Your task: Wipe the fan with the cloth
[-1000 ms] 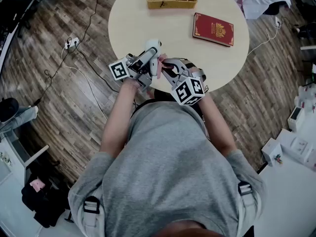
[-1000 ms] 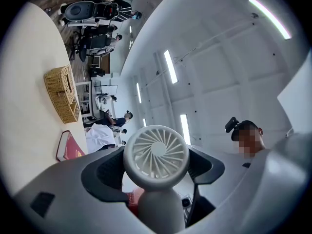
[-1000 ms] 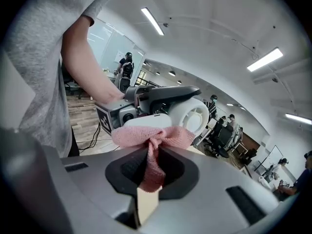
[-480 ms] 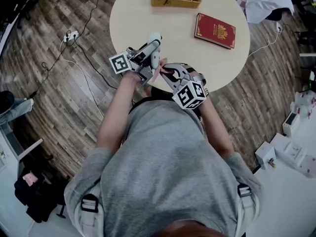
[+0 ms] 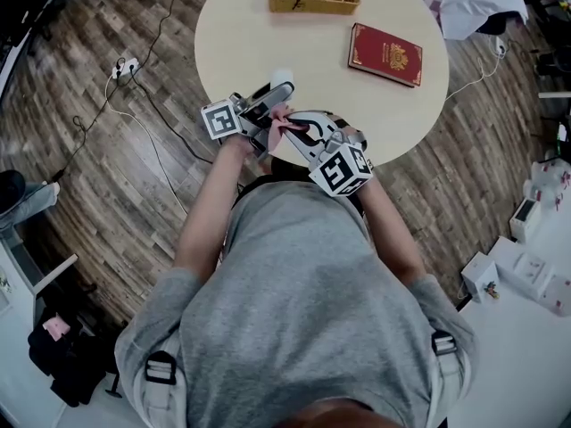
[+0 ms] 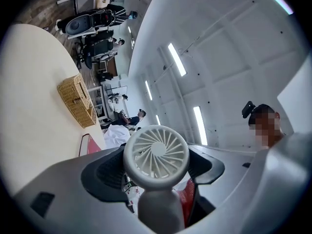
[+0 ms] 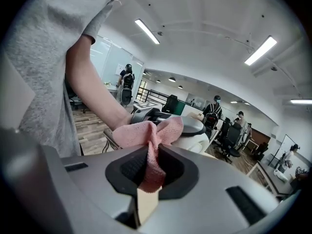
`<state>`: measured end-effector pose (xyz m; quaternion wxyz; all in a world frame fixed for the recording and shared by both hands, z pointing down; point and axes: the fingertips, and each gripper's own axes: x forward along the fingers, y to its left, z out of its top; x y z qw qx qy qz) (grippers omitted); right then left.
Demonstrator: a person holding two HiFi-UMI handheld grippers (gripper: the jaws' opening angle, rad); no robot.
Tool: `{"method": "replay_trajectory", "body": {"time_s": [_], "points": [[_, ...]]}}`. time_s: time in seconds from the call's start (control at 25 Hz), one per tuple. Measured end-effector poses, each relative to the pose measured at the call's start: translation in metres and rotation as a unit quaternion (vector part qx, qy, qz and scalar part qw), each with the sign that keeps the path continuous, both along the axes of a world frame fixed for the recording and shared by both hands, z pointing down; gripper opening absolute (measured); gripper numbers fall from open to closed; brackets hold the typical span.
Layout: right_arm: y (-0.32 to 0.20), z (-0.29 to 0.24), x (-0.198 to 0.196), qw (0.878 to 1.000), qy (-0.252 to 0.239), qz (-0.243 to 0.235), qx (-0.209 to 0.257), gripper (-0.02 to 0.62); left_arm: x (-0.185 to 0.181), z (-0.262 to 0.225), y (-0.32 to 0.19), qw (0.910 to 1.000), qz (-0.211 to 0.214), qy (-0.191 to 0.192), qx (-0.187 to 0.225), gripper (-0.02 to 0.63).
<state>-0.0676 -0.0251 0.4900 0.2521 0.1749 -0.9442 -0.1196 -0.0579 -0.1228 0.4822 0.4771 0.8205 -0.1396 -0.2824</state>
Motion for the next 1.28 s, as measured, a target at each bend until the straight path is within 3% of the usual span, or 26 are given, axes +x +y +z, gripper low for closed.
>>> {"method": "replay_trajectory", "body": {"time_s": [0.32,0.68,1.28], "points": [[-0.018,0.007,0.021,0.999,0.003,0.039,-0.006,0.04,0.007,0.0,0.004,0.9998,0.003,0.014,-0.011,0.373],[0.005,0.002,0.011,1.0,-0.015,0.003,-0.026,0.04,0.012,0.0,-0.007,0.9999,-0.009,0.001,-0.007,0.373],[-0.005,-0.008,0.007,0.999,-0.041,0.016,-0.009,0.041,0.027,0.007,0.004,0.9999,0.001,-0.012,-0.012,0.373]]}}
